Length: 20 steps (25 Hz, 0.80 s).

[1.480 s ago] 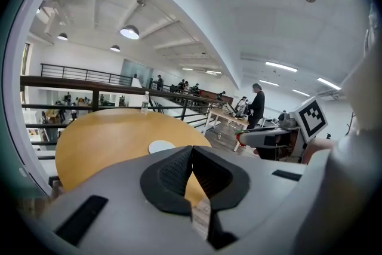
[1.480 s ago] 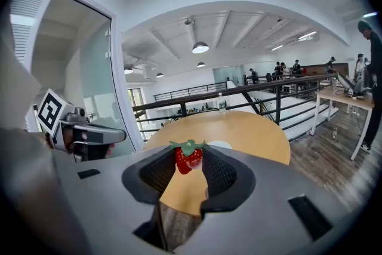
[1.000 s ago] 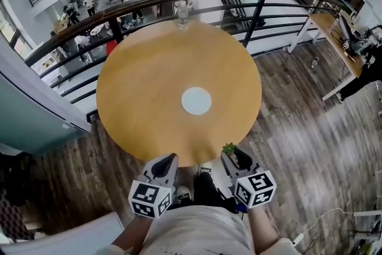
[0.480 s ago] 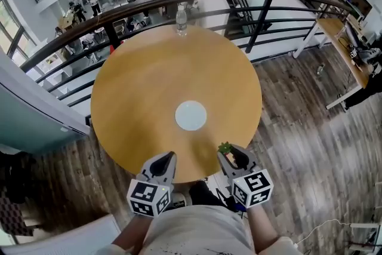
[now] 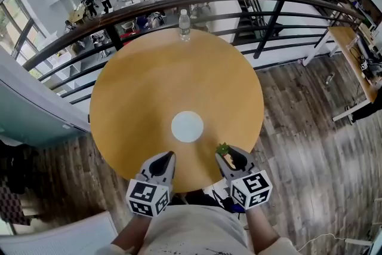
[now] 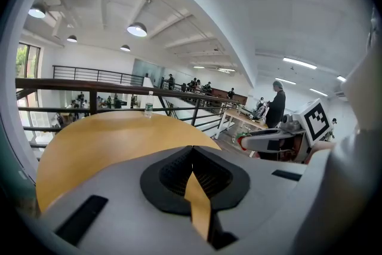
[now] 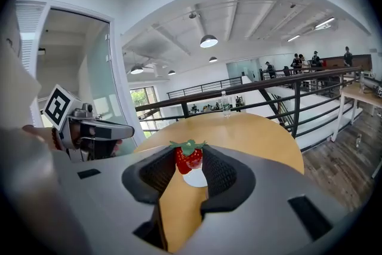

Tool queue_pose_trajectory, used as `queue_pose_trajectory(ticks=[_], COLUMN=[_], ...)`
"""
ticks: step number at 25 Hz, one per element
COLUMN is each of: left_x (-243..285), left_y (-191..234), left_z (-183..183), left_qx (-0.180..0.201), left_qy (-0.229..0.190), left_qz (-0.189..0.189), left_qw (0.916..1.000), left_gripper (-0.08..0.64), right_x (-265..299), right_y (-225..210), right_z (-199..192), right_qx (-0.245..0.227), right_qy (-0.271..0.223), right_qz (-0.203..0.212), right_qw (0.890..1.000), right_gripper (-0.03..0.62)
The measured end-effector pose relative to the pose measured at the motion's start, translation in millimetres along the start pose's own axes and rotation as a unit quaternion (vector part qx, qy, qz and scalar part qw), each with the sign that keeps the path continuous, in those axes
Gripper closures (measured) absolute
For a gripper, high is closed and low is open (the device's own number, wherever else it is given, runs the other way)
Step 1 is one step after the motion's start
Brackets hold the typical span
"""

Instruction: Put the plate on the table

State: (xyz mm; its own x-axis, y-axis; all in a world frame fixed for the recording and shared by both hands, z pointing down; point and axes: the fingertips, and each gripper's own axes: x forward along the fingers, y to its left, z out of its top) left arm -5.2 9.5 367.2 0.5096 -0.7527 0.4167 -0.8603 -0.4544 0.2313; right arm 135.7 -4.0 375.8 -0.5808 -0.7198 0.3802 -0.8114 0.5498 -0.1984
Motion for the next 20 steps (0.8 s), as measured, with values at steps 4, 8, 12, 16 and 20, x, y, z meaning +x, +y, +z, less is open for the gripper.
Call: queue_pose_trajectory(ticks=[4, 8, 12, 16, 20], left_x=[1.4, 2.3, 7.0, 12.9, 17.5], left_y=[-3.1, -2.5, 11.4, 21.9, 30.3], left_z=[1.6, 5.3, 7.8, 8.3, 13.0], left_qx=[0.002, 0.004, 0.007, 0.015, 0.014], left_qy=[0.003, 0.007, 0.013, 0.02, 0.018], left_qz=[0.006, 0.008, -0.005, -0.023, -0.032], left_qw=[1.0, 0.9999, 0.9999, 0.9994, 0.9992], left_gripper=[0.537, 0.537, 0.537, 0.537, 0.537], right_x=[3.3, 4.9, 19.4, 30.3, 38.8], right_y=[-5.0, -3.9, 1.2, 5.7, 7.3], right_z=[1.5, 1.4, 4.4, 5.0, 4.0], right_qx=[0.003, 0.005, 0.005, 0.012, 0.016], right_qy=[-0.002, 0.002, 0.007, 0.012, 0.019], right_qz=[0.006, 0.01, 0.002, -0.009, -0.016], right_qw=[1.0, 1.0, 1.0, 1.0, 1.0], right_gripper=[0.443, 0.443, 0.443, 0.443, 0.443])
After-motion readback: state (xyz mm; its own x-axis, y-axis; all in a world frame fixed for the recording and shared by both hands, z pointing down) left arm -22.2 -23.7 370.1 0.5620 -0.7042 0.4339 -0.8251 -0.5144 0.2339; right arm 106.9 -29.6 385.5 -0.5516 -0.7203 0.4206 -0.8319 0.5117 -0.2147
